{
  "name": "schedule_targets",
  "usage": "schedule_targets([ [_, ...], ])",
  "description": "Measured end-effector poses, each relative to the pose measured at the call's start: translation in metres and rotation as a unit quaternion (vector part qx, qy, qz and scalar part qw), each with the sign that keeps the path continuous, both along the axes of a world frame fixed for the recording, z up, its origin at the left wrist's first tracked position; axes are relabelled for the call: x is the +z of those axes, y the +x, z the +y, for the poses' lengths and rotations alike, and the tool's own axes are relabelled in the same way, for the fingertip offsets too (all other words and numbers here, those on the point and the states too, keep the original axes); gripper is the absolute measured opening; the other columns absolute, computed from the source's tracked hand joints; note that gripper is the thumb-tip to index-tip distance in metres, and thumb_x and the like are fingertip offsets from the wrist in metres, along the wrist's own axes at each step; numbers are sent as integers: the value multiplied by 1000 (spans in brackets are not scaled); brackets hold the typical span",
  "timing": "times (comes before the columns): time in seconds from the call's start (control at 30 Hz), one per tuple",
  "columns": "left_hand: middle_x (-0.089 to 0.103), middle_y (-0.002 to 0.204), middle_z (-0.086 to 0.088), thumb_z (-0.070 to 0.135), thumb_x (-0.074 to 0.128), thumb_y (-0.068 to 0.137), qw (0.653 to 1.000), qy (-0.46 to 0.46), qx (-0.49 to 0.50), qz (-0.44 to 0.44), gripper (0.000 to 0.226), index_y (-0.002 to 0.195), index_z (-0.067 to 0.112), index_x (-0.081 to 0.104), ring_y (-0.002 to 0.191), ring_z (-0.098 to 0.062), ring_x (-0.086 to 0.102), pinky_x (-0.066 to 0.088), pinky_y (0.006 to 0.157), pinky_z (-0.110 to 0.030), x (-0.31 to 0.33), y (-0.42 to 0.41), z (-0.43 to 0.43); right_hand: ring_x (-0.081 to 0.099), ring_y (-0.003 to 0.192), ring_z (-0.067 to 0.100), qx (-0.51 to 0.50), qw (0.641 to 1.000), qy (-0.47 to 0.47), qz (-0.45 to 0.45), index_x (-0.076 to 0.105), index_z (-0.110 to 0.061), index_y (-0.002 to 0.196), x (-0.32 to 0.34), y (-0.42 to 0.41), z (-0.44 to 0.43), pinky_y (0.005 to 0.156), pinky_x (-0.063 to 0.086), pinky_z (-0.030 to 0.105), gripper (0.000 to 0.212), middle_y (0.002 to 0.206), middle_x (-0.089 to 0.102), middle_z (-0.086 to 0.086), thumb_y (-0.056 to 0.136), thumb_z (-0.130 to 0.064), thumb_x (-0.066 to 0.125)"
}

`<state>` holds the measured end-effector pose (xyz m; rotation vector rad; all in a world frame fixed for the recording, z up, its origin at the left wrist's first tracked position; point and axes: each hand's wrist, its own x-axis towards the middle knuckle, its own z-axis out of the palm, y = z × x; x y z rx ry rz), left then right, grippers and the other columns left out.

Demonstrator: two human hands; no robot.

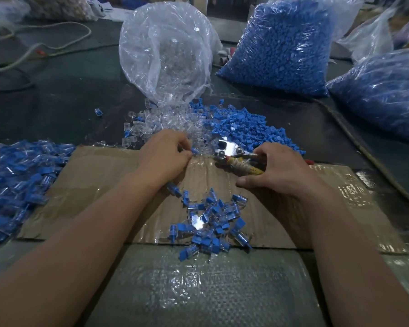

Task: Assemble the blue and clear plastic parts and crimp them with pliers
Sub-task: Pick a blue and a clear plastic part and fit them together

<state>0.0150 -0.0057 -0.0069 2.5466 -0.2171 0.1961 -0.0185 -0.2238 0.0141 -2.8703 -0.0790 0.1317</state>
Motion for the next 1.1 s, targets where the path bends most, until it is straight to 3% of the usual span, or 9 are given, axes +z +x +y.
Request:
schedule_targets([
  [0.1,56,97,2,30,66,82,1000,-18,4,-9,28,109,22,61,85,-13,50,42,72,-29,-1,-3,-1,42,94,15,7,1000,0,2,43,-27,100,-1,1,0,79,34,30,64,98,45,-5,55,-67,67],
  [0.2,46,100,4,42,60,84,1000,26,-10,2,39,121,32,56,91,-14,50,40,72,-29,-2,-4,-5,40,96,15,10,1000,-7,6,47,-23,111,-2,1,-2,80,32,29,74,100,43,-4,55,-68,65],
  [0.33,51,100,4,46,63,82,1000,9,-2,-1,24,99,29,66,89,-11,48,35,70,-28,-3,-2,-3,38,99,15,10,1000,-18,18,47,-24,117,-2,0,-3,81,32,29,86,101,40,-6,49,-74,61],
  [0.5,55,87,9,39,71,77,999,-48,-20,-4,15,81,28,61,83,-9,50,37,74,-27,-3,-5,0,38,97,15,5,999,-26,22,49,-23,119,-1,0,-3,79,33,30,84,100,38,-4,53,-73,62],
  [0.63,55,76,13,32,73,76,997,-70,-14,9,13,83,25,64,81,-10,55,44,79,-29,-1,-5,2,38,101,17,6,999,-27,26,47,-23,123,-1,-1,-2,86,35,33,88,101,38,-6,53,-73,62],
  [0.73,53,70,15,25,75,75,996,-92,-20,4,17,89,16,69,69,-2,53,41,72,-23,5,-5,5,38,102,17,3,999,-24,28,46,-23,125,-1,-2,-1,88,36,34,88,103,38,-6,54,-72,62],
  [0.9,54,69,17,14,76,74,993,-111,-24,-7,11,82,14,69,67,3,52,40,63,-12,7,-15,6,38,102,16,7,999,-42,32,46,-23,126,1,-4,0,89,33,33,88,105,41,-4,55,-74,59],
  [1.0,58,72,15,11,76,73,985,-168,-18,-13,21,73,27,62,70,1,56,45,66,-15,4,-22,5,39,112,14,7,997,27,-66,49,-22,125,5,-9,8,94,28,30,75,118,47,-4,64,-65,61],
  [1.1,59,81,19,6,73,75,976,-213,-42,-2,34,83,35,57,74,2,60,49,65,-11,3,-30,3,43,100,2,32,965,142,-220,60,-18,113,12,-15,23,88,30,13,41,102,48,-13,80,-41,64],
])
